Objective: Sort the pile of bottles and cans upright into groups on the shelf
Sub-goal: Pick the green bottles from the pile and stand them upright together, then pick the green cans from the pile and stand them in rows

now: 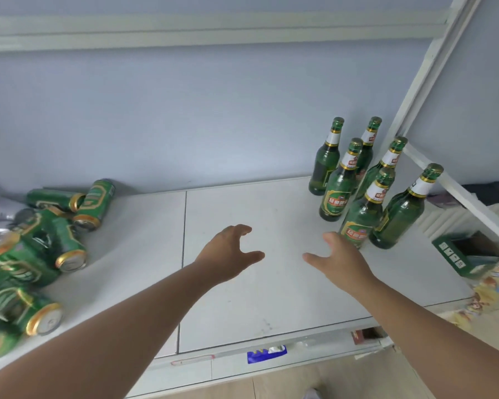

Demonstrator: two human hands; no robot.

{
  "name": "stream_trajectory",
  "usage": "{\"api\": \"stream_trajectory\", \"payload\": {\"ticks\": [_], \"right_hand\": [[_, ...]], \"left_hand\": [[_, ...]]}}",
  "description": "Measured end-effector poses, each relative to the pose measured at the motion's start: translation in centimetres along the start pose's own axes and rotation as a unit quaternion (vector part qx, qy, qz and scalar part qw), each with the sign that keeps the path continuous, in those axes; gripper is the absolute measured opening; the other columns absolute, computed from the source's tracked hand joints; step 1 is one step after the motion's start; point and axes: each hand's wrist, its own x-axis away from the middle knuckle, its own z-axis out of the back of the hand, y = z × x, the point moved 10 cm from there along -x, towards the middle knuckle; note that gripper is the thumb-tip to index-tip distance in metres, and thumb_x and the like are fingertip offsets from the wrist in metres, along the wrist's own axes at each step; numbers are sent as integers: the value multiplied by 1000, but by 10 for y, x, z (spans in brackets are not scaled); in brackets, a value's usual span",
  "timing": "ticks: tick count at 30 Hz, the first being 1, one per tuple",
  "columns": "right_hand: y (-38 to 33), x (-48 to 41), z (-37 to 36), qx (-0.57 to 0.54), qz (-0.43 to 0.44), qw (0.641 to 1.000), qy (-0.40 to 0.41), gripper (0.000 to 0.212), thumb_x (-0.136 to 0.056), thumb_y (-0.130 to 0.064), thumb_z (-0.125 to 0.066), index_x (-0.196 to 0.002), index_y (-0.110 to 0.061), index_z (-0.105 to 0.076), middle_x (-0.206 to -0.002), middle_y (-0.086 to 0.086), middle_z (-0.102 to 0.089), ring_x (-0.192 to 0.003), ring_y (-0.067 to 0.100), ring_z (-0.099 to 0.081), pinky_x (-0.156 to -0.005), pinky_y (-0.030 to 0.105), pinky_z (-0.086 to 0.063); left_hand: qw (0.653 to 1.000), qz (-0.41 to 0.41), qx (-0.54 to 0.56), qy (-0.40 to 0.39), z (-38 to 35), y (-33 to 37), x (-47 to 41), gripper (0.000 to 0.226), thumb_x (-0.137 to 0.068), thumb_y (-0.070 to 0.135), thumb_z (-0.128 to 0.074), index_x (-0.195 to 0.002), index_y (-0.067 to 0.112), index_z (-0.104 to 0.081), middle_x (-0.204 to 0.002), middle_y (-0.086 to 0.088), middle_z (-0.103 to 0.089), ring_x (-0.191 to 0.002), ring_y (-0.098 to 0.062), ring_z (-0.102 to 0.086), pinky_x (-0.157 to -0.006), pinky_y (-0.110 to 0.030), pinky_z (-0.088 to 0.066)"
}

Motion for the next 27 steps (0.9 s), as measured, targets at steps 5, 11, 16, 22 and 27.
{"api": "stream_trajectory", "payload": {"ticks": [5,11,16,22,27], "right_hand": [[-74,14,-35,36,77,996,-34,82,-87,-54,-70,-152,-16,-39,-156,-1,-41,-141,19,-43,-109,34,-39],[-146,14,-72,104,179,974,-93,79,-91,-55,-64,-155,-21,-32,-161,-9,-32,-146,14,-36,-111,30,-35],[-194,15,-110,136,247,948,-149,79,-93,-53,-63,-156,-21,-29,-163,-7,-30,-146,14,-36,-110,30,-36],[-239,31,-171,145,318,913,-212,79,-92,-54,-63,-156,-21,-30,-161,-7,-32,-146,14,-36,-111,31,-35],[-268,53,-213,155,349,889,-251,79,-91,-53,-65,-155,-21,-32,-159,-7,-35,-142,14,-40,-110,31,-37]], "left_hand": [[999,37,3,17,32,-43,27,70,-85,53,-71,-146,29,-46,-147,9,-50,-133,-10,-49,-104,-29,-42],[994,101,-1,51,67,-89,53,68,-85,53,-70,-145,30,-48,-147,8,-50,-134,-12,-48,-106,-30,-41],[979,186,-1,86,91,-136,90,65,-86,53,-71,-143,28,-50,-147,7,-51,-134,-15,-49,-106,-33,-42],[955,265,10,137,110,-184,148,65,-87,52,-70,-143,26,-50,-147,5,-51,-132,-17,-51,-105,-33,-43],[939,304,24,160,112,-216,185,66,-87,51,-71,-143,22,-51,-145,2,-53,-132,-17,-50,-106,-34,-43]]}}
